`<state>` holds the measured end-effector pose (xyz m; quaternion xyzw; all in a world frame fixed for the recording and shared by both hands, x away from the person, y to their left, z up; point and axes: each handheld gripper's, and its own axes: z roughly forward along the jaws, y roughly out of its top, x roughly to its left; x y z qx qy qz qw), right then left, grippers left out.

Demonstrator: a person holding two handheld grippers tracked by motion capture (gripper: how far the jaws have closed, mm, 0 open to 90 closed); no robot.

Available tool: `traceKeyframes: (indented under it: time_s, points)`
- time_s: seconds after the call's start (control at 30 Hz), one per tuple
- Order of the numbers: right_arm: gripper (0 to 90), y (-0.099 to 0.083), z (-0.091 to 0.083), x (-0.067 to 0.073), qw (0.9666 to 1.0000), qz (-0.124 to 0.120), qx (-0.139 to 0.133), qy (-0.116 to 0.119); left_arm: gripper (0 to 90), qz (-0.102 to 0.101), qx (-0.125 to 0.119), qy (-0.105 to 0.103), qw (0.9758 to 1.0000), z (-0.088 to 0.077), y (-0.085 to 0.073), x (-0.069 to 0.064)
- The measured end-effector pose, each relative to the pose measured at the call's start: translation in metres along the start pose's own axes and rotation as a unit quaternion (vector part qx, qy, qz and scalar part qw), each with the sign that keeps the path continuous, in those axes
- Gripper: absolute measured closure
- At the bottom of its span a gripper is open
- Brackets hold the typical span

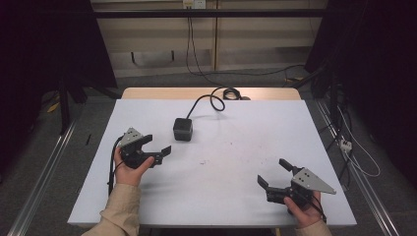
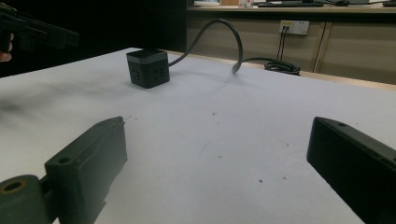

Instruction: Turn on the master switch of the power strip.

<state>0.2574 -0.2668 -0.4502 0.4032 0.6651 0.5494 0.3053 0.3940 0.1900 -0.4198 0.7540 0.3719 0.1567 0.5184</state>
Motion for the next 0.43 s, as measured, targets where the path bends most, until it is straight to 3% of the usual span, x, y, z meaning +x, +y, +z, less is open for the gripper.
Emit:
traceKeyframes:
  time_s: [0.2, 0.43]
  points:
    - [4.7, 0.000, -0.001, 0.000, 1.0000, 0.000, 0.000, 0.001, 8.3, 0.013, 0.011, 0.006, 0.9998, -0.017, -0.014, 0.003]
    - [4.7, 0.000, 0.000, 0.001, 1.0000, -0.002, 0.001, 0.001, 7.5, 0.008, 0.018, 0.014, 0.9997, -0.035, -0.030, 0.007]
